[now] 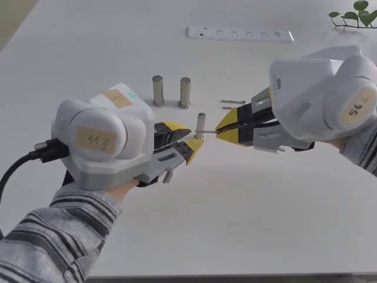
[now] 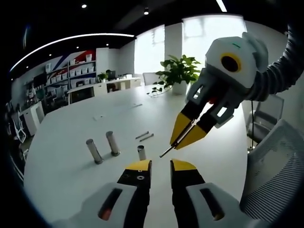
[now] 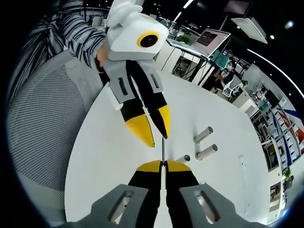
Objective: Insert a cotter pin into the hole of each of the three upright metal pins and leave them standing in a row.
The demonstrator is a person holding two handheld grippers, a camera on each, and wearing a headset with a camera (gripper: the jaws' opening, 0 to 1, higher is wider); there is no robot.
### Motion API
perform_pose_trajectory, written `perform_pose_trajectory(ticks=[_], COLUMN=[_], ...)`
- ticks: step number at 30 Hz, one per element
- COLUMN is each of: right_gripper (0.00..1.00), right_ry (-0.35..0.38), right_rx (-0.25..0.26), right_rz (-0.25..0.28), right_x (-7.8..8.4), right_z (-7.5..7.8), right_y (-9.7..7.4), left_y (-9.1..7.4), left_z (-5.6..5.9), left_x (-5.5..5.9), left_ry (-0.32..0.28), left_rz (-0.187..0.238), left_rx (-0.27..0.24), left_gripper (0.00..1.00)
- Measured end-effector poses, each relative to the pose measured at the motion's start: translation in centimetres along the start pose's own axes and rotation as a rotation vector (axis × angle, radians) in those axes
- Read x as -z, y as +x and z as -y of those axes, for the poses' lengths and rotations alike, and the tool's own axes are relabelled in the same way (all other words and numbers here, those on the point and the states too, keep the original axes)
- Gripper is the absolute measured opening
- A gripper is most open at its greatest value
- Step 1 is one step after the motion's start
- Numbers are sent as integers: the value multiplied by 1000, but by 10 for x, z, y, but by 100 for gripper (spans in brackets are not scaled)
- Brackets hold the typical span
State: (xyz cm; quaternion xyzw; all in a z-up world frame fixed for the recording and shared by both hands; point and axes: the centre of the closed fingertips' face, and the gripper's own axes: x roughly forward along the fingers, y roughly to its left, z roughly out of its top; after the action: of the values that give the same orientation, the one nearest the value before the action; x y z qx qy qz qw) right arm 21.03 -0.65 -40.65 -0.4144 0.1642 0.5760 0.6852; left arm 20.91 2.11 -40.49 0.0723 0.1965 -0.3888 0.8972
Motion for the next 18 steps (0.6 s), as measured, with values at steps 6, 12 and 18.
perform_pose_trajectory(ticks=[6,12,18], right_gripper=[0,0,0], right_ry=[38,82,119], right_rx=[22,39,54], right_rz=[-7,-22,-33], right_x=[10,23,38], right_z=[7,14,25], right_y=[1,1,4], left_y=[4,15,25], left_z=[-7,-11,-15], left_x=[3,8,11], left_ry=[-10,30,10], left_rz=[4,3,4], left_rx=[-33,-57,-75], left_gripper=[21,23,24])
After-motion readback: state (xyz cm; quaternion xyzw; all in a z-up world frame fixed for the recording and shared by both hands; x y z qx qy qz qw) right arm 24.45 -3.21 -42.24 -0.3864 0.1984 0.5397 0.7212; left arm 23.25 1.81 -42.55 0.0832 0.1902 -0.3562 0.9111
